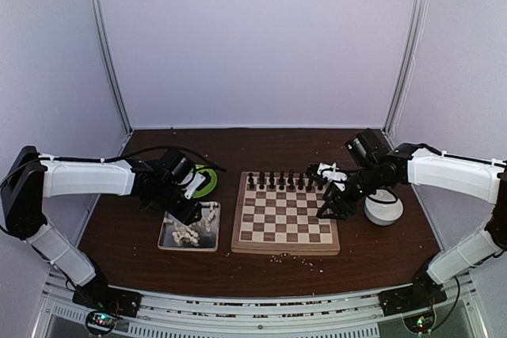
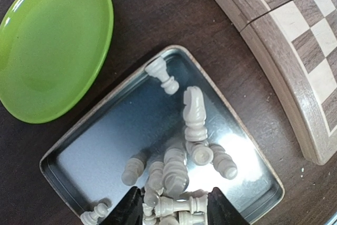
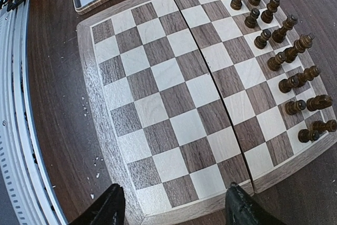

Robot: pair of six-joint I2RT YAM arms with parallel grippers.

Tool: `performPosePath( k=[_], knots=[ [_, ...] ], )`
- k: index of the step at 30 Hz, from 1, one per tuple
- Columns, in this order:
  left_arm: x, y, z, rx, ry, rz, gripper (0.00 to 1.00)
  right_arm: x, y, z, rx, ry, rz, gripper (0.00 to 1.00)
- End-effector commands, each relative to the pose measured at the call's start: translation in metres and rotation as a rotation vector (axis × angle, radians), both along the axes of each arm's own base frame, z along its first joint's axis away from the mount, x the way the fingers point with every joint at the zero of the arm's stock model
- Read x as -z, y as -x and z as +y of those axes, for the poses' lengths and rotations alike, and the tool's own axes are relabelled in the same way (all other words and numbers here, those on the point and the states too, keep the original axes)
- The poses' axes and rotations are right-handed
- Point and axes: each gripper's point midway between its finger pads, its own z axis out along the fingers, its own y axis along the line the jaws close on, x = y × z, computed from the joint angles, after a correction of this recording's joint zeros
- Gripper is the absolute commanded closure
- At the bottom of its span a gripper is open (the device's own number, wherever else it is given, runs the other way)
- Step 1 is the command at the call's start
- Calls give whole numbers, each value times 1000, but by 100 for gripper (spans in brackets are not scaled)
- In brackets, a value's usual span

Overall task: Set up the chess pieces on the board
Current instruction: Pick up the king from the storage box.

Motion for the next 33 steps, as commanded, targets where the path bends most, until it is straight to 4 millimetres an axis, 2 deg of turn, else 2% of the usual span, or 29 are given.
performPosePath(
  k=[1, 4, 13, 18, 22, 27, 33],
  knots=[
    [0, -7, -5, 25, -25, -6, 58, 1, -7, -1, -4, 4, -24, 35],
    [4, -12, -5, 19, -48, -5, 62, 3, -8, 0, -7, 7, -23, 35],
    [1, -18, -14, 41, -40, -5, 70, 7, -9, -5, -6, 31, -31, 36],
    [2, -17, -14, 42, -43, 9, 79, 9, -10, -6, -2, 42, -32, 36],
    [2, -15, -9, 35, -64, 17, 79, 11, -10, -6, -6, 45, -24, 36],
    [3, -8, -5, 40, -70, 32, 73, 11, -10, -6, -9, 46, -23, 36],
    [4, -7, -5, 44, -73, 37, 77, 13, -10, -6, -12, 48, -19, 36]
  ],
)
